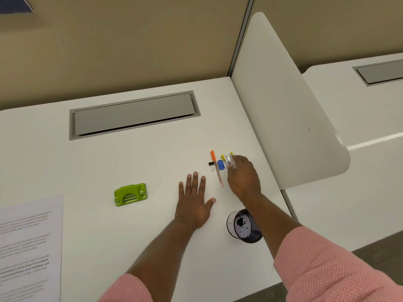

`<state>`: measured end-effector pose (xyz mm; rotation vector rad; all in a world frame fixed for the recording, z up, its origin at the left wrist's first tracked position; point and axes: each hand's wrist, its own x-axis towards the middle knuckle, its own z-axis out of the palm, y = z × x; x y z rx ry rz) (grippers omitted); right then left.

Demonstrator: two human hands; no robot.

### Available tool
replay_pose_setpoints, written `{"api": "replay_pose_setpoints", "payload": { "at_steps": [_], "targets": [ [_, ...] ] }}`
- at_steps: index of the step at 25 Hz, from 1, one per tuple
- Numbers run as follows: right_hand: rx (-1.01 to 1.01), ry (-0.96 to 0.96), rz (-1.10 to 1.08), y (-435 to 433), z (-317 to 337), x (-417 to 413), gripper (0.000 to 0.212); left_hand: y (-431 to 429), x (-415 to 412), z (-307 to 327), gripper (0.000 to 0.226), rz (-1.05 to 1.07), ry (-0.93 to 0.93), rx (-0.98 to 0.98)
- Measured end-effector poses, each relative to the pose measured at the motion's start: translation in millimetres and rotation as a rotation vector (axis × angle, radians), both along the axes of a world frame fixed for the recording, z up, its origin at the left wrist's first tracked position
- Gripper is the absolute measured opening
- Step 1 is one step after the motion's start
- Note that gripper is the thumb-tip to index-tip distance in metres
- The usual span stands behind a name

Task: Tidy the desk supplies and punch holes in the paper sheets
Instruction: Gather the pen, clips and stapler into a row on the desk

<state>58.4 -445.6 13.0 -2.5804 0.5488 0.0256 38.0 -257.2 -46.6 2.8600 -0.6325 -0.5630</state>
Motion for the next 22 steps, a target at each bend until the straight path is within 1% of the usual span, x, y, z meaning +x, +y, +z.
{"api": "replay_pose_setpoints", "payload": {
  "at_steps": [4, 7, 10, 17, 22],
  "targets": [
    [-0.089, 0.058, 0.101, 19, 8, -12, 0.062, 14, -4, 20, 0.080, 0.065, -0.022, -0.033],
    [-0.124, 0.019, 0.162, 45, 17, -25, 0.069, 43, -12, 34, 0.082, 0.081, -0.084, -0.044],
    [-0.172, -0.017, 0.225, 78, 24, -41, 0.072, 78, -21, 47, 0.082, 0.104, -0.124, -0.045],
    [-0.152, -0.007, 0.327, 166, 23, -88, 0.077, 165, -59, 64, 0.083, 0.183, -0.190, -0.059],
    [-0.143, -0.008, 0.401, 231, 19, -121, 0.078, 233, -96, 65, 0.082, 0.238, -0.193, -0.033]
  ]
}}
